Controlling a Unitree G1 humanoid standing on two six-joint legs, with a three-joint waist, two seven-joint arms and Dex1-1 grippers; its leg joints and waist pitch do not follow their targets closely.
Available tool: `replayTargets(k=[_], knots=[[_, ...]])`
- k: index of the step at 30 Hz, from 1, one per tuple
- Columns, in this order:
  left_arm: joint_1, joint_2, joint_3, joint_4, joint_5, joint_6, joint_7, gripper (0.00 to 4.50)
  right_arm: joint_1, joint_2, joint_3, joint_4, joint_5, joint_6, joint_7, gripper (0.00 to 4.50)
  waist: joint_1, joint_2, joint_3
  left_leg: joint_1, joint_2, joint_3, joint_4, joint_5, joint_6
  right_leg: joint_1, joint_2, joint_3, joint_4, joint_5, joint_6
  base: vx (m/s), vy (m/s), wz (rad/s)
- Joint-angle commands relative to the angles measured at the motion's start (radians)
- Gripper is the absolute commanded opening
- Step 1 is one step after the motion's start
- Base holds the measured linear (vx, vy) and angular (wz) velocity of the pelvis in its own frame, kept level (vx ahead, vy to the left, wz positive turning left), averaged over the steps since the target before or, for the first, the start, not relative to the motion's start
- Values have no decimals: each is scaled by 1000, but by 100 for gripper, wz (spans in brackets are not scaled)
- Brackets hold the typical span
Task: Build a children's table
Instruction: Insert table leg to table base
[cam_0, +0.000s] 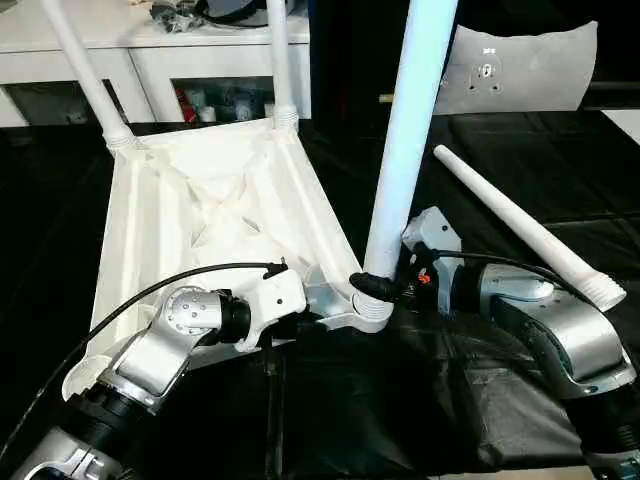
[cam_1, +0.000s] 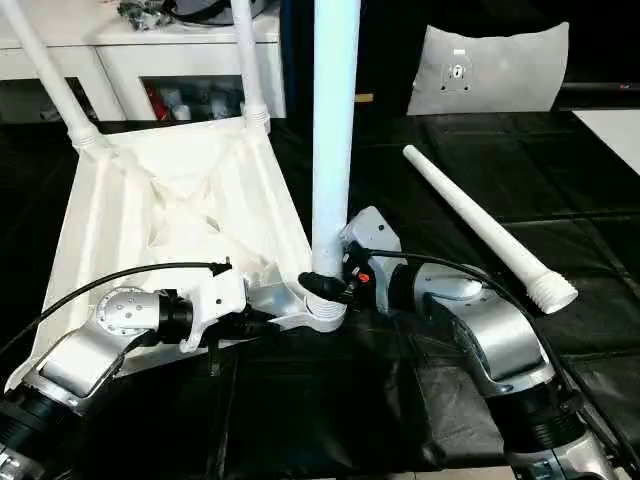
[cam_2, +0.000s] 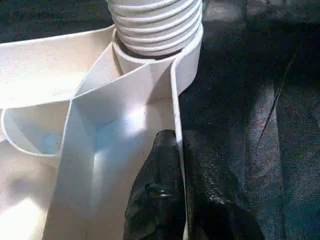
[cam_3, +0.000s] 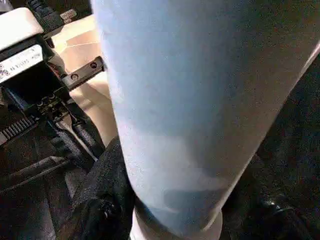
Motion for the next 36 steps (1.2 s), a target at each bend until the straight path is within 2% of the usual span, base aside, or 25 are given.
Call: replayTargets(k=[1, 7, 10, 11, 13, 14, 16, 19, 24, 27, 30, 31, 34, 36], knots=[[8, -2, -3, 2, -31, -48, -45, 0, 25, -8, 25, 59, -10, 40, 6, 190, -5, -27, -44, -2, 96, -38, -82, -134, 59, 29, -103, 66, -94, -361, -200, 0, 0, 0], [5, -4, -6, -17, -43, -53, -76, 0, 49, 31, 1, 122, 27, 32, 20, 190, -3, -21, -47, -3, 98, -41, -85, -153, 48, 29, -105, 66, -96, -375, -204, 0, 0, 0], [6, -4, -5, -17, -40, -57, -79, 0, 68, 44, -17, 154, 38, 24, 22, 190, 0, -19, -49, 0, 100, -40, -87, -147, 47, 29, -105, 66, -95, -341, -214, 0, 0, 0], [7, -3, -5, -16, -39, -60, -81, 0, 75, 47, -22, 164, 38, 18, 20, 190, 1, -15, -51, -1, 101, -40, -88, -138, 47, 32, -105, 65, -91, -302, -226, 0, 0, 0], [7, -3, -3, -16, -40, -60, -84, 0, 84, 49, -26, 175, 38, 10, 20, 190, 1, -16, -51, -1, 101, -38, -88, -135, 48, 32, -105, 65, -89, -270, -236, 0, 0, 0], [6, -3, -2, -16, -42, -59, -87, 0, 92, 51, -29, 181, 39, 4, 19, 190, 2, -17, -51, -3, 101, -38, -89, -136, 48, 33, -105, 65, -88, -268, -238, 0, 0, 0], [6, 1, 0, -13, -41, -64, -92, 0, 110, 57, -33, 189, 44, -10, 15, 190, 3, -12, -51, -2, 101, -38, -88, -147, 45, 33, -107, 65, -91, -282, -239, 0, 0, 0], [2, -1, 5, -4, -34, -66, -87, 0, 134, 74, -56, 193, 57, -26, 15, 190, 4, -15, -51, -2, 100, -39, -90, -157, 41, 34, -107, 65, -93, -311, -229, 0, 0, 0], [0, -5, 18, 7, -26, -66, -75, 0, 188, 93, -80, 183, 68, -95, 13, 190, 9, -12, -54, -2, 102, -38, -91, -143, 46, 33, -107, 65, -93, -292, -230, 0, 0, 0], [-1, -4, 21, 9, -27, -66, -76, 0, 211, 90, -74, 179, 43, -154, 14, 190, 12, -14, -53, -3, 101, -37, -92, -150, 47, 33, -107, 65, -96, -315, -222, 0, 0, 0], [3, -1, 24, 8, -26, -66, -78, 0, 240, 77, -45, 197, -32, -248, -8, 190, 12, -15, -48, -3, 102, -38, -95, -173, 43, 30, -107, 65, -100, -355, -208, 0, 0, 0], [3, -1, 24, 8, -26, -66, -78, 0, 240, 77, -45, 197, -32, -248, -8, 190, 12, -15, -48, -3, 102, -38, -95, -173, 43, 30, -107, 65, -100, -355, -208, 0, 0, 0], [4, 2, 23, 5, -23, -66, -81, 0, 248, 31, 20, 198, -108, -303, 13, 190, 6, -21, -42, -2, 101, -42, -99, -217, 38, 25, -107, 66, -108, -446, -183, 0, 0, 0], [4, 2, 24, 5, -23, -66, -80, 0, 247, 25, 29, 200, -114, -309, 21, 190, 4, -19, -40, -2, 101, -42, -100, -229, 37, 22, -107, 68, -111, -466, -173, 0, 0, 0]])
